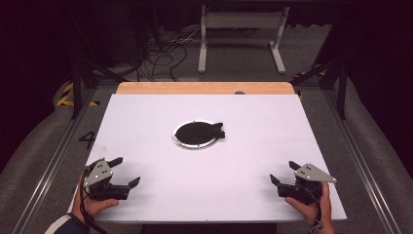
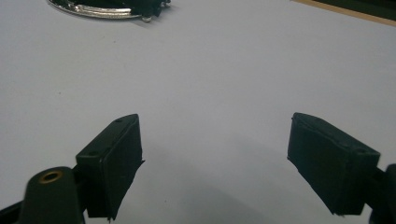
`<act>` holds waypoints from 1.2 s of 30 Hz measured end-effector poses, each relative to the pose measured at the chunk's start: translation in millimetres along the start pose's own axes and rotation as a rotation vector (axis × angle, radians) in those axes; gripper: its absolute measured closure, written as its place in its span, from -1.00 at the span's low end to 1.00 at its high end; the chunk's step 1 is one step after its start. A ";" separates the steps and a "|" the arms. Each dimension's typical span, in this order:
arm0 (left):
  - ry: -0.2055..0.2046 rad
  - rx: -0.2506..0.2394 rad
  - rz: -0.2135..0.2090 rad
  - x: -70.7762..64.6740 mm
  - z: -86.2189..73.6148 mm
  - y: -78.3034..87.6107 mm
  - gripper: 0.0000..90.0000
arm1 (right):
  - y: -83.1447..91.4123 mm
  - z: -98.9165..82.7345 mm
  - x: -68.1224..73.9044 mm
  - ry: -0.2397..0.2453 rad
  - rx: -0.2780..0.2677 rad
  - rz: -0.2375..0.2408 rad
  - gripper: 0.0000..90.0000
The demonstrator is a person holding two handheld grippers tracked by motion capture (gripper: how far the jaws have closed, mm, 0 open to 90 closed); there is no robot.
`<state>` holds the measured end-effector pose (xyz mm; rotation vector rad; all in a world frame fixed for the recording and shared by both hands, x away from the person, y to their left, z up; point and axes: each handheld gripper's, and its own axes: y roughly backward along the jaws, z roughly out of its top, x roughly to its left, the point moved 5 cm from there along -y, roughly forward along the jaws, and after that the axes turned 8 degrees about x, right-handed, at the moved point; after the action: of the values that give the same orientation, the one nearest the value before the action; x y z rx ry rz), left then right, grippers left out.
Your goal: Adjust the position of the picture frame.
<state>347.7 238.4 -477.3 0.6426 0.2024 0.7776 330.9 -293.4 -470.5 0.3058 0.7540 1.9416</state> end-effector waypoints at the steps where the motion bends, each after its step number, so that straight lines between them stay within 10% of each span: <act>1: -0.005 0.006 -0.002 0.0 -0.3 -0.8 -0.74 | -0.9 0.4 0.2 0.004 0.000 0.004 -0.60; 8: -0.026 0.048 0.003 -1.4 -5.2 -6.5 -0.58 | -8.6 7.2 2.9 0.022 -0.004 0.031 -0.37; 21: -0.099 0.106 -0.017 6.5 19.9 -29.1 0.63 | -40.6 45.7 7.0 0.066 0.012 0.141 0.87; 26: -0.099 0.114 -0.040 13.6 42.0 -46.4 1.00 | -66.9 78.2 10.1 0.074 -0.006 0.164 1.00; 36: -0.051 0.163 -0.067 24.9 78.5 -102.0 1.00 | -125.6 123.8 25.5 0.086 0.048 0.168 1.00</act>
<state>456.3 165.2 -475.5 0.8047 0.2414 0.6842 471.7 -185.3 -455.7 0.3247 0.8551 2.1081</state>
